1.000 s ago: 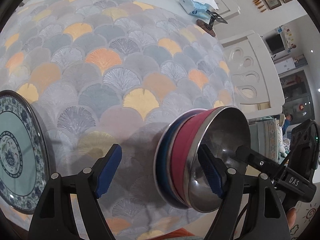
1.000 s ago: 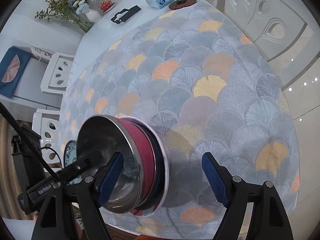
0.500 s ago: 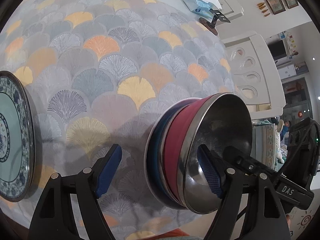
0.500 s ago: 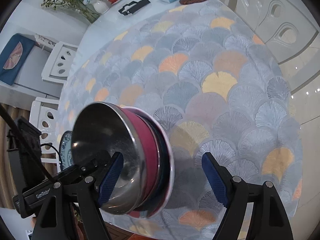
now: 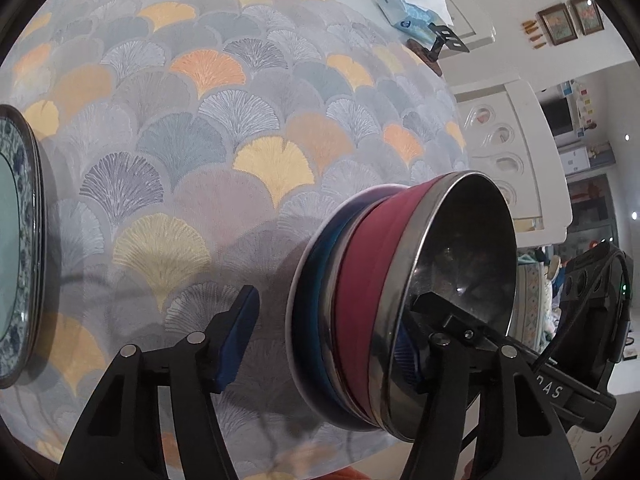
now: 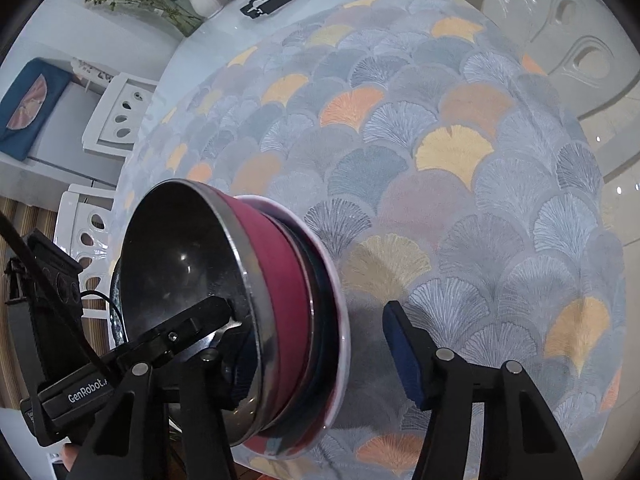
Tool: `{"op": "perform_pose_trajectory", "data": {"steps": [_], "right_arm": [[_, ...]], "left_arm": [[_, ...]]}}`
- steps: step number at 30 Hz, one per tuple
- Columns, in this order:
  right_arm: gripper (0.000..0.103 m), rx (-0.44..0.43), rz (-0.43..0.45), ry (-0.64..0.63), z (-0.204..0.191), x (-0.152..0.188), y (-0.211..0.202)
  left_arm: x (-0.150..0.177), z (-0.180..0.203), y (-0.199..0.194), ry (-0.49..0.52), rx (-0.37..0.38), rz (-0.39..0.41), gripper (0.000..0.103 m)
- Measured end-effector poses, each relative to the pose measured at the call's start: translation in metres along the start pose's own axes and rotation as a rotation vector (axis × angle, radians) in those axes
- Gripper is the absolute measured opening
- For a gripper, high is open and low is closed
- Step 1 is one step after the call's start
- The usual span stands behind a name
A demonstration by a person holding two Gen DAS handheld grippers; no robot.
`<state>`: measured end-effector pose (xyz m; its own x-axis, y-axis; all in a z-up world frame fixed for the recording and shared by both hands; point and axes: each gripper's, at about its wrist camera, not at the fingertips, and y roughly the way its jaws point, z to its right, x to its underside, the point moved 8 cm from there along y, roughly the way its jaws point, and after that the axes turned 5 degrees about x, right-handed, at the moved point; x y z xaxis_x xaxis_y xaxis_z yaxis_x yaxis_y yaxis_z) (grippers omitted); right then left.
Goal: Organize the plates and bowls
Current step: 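Lift the bowl stack with both grippers and lower it onto the blue-and-white plate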
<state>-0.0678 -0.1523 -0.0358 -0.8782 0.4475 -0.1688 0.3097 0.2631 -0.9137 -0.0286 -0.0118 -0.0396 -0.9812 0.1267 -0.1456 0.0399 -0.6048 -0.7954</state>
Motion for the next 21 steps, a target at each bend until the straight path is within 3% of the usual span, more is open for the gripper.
{"op": "perform_pose_trajectory", "data": {"steps": [5,21], "right_arm": [[0.042,-0.027,0.007,-0.024,-0.008,0.001,-0.001],[0.041,0.000,0.041,-0.121,-0.019,0.007,-0.006]], "left_arm": [[0.002,0.008,0.002,0.002,0.025,0.007,0.046],[0.003,0.014,-0.004,0.040,-0.069,0.047,0.046]]}}
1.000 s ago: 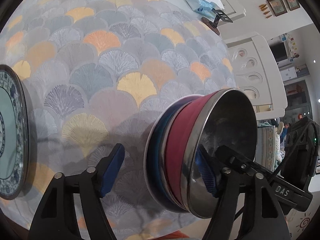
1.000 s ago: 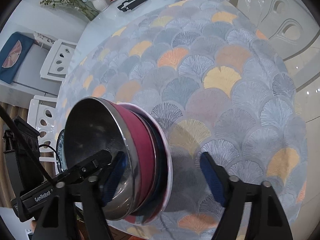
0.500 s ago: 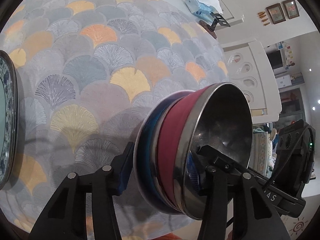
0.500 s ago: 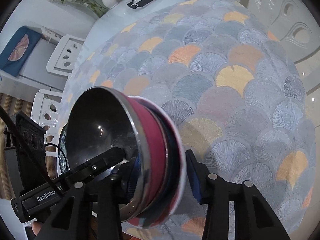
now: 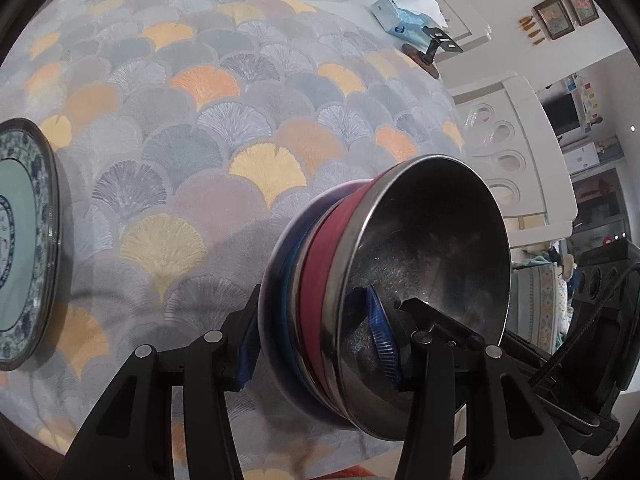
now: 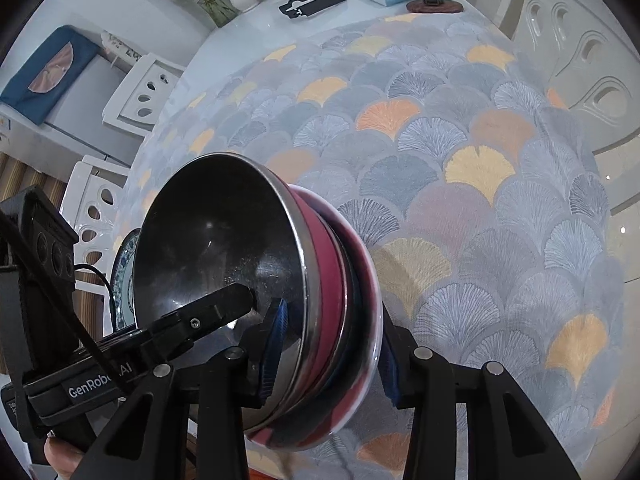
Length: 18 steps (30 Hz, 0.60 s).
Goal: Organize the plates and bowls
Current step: 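Lift the bowl stack with both grippers and lower it onto the blue-and-white plate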
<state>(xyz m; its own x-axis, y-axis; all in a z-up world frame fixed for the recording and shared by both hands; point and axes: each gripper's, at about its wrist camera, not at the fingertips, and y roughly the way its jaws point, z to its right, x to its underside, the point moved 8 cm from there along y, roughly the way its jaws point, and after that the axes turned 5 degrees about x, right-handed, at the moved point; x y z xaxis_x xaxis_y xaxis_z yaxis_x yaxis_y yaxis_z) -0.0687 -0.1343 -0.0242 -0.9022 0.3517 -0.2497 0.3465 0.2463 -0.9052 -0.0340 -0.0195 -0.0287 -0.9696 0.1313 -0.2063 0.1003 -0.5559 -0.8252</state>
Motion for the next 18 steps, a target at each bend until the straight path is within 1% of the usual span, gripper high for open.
{"op": "perform_pose_trajectory", "data": {"steps": [4,10,14,16,18], "right_arm": [[0.041,0.013,0.018,-0.020,-0.011,-0.001,-0.006],[0.041,0.018,0.074,-0.025,-0.042,-0.010,-0.026],[0.041,0.012,0.117,-0.048,-0.079,-0.019,-0.043],[0.041,0.002,0.142,-0.071,-0.107,-0.025,-0.054],[0.041,-0.014,0.161,-0.087,-0.132,-0.031,-0.061]], "left_arm": [[-0.003,-0.004,-0.010,-0.006,0.004,0.014,0.046],[-0.015,-0.011,-0.044,0.007,0.020,0.068,0.045],[-0.028,-0.020,-0.084,0.017,0.030,0.122,0.045],[-0.036,-0.027,-0.107,0.023,0.027,0.153,0.045],[-0.046,-0.037,-0.138,0.027,0.014,0.189,0.045]]}}
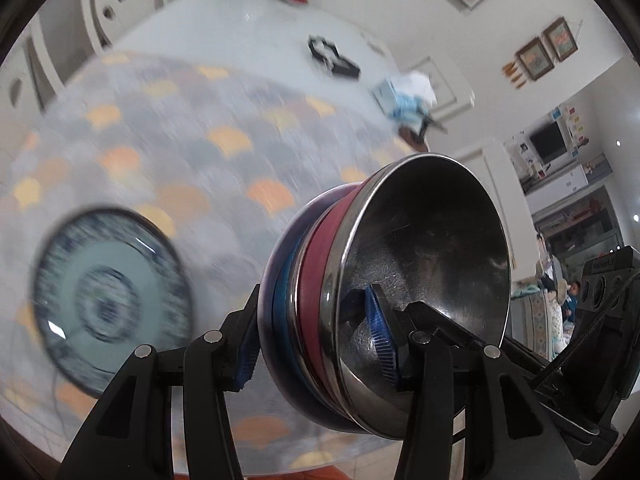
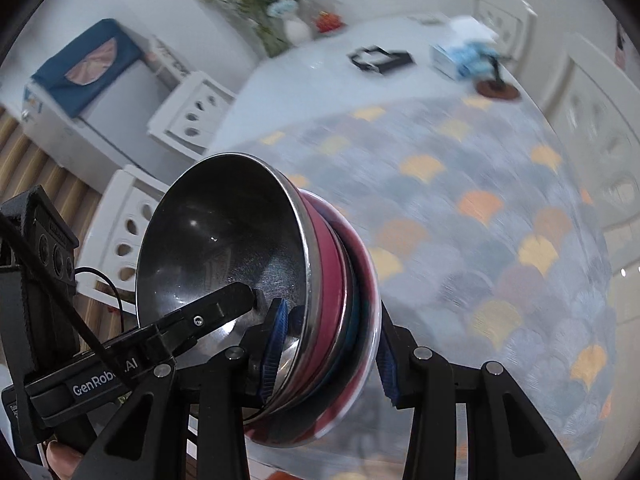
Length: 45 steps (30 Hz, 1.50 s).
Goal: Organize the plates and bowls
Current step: 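Lift the bowl stack with both grippers and lower it onto the blue-and-white plate, then open both grippers and withdraw upward from the bowl stack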
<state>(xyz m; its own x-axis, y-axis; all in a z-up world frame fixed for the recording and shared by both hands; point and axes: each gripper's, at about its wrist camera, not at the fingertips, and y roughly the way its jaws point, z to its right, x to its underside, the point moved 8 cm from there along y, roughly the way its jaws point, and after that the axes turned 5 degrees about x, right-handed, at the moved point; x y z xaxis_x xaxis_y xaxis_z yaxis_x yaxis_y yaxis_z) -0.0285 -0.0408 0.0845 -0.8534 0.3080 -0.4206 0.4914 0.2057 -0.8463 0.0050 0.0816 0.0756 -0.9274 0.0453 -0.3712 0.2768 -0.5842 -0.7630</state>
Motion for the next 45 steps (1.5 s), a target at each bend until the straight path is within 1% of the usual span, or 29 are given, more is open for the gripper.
{"op": "perform_pose_trajectory", "data": {"steps": [4,8,10,13,16,19,23,28,32,37,45], "right_arm": [[0.041,-0.037,0.038,-0.028,-0.055,-0.014,-0.009],[0.041,-0.071,0.053,-0.053,-0.108,-0.020,-0.008],[0.041,-0.082,0.045,-0.063,-0.130,-0.018,-0.001],[0.041,-0.091,0.014,-0.080,-0.158,-0.008,0.017],[0.041,-0.075,-0.023,-0.086,-0.171,0.004,0.036],[0.041,-0.055,-0.073,-0.067,-0.175,0.019,0.060],[0.041,-0.035,-0.152,-0.011,-0.167,0.036,0.090],[0.041,-0.003,-0.201,0.041,-0.153,0.049,0.112],[0.041,0.014,-0.224,0.073,-0.145,0.054,0.123],[0.041,0.024,-0.246,0.098,-0.138,0.057,0.132],[0.041,0.015,-0.248,0.120,-0.133,0.055,0.135]], "left_arm": [[-0.028,-0.022,-0.050,0.012,-0.027,0.067,0.045],[-0.047,-0.049,-0.086,0.015,-0.057,0.101,0.045],[-0.049,-0.067,-0.096,0.010,-0.072,0.100,0.044],[-0.045,-0.093,-0.100,-0.005,-0.079,0.084,0.044],[-0.035,-0.123,-0.097,-0.036,-0.069,0.050,0.044],[-0.025,-0.147,-0.084,-0.066,-0.062,-0.003,0.044],[-0.010,-0.169,-0.064,-0.075,-0.055,-0.083,0.044],[0.004,-0.179,-0.043,-0.084,-0.042,-0.160,0.044],[0.010,-0.180,-0.035,-0.074,-0.043,-0.196,0.044],[0.013,-0.185,-0.027,-0.069,-0.047,-0.221,0.044],[0.007,-0.187,-0.025,-0.062,-0.028,-0.204,0.044]]}}
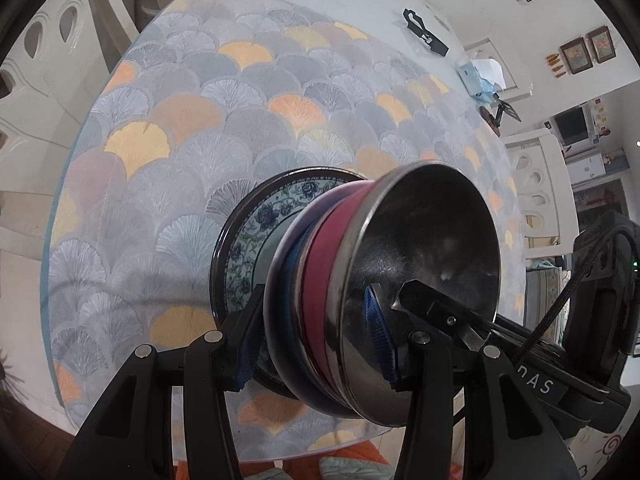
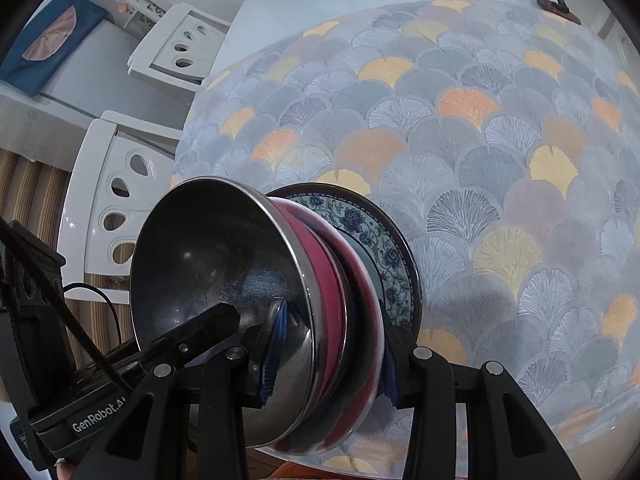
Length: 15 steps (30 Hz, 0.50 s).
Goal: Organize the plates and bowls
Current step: 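Open both grippers and withdraw upward from the bowl stack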
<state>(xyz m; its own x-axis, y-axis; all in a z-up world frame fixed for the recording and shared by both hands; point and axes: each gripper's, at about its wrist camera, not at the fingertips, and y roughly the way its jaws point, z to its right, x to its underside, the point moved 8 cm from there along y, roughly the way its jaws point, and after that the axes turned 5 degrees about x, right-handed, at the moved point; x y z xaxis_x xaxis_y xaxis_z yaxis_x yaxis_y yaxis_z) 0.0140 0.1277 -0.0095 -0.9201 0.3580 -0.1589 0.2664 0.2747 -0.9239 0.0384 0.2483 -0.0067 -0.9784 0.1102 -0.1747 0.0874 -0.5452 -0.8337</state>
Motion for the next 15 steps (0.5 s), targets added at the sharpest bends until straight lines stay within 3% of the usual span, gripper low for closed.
{"op": "perform_pose_trajectory", "data": {"steps": [5,8,15], "right_arm": [[0.041,-0.026,-0.005,0.003,0.003,0.003,-0.009],[0.049,-0.021,0.025,0.001,0.007,0.005,-0.030],[0.058,-0.023,0.190,-0.002,0.002,0.007,-0.104]], "left_arm": [[-0.003,-0.001,-0.022,0.004,0.053,0.050,0.047],[-0.002,-0.004,-0.040,0.034,0.047,0.078,0.047],[0.010,-0.003,-0.084,0.037,0.068,0.179,0.047]]}}
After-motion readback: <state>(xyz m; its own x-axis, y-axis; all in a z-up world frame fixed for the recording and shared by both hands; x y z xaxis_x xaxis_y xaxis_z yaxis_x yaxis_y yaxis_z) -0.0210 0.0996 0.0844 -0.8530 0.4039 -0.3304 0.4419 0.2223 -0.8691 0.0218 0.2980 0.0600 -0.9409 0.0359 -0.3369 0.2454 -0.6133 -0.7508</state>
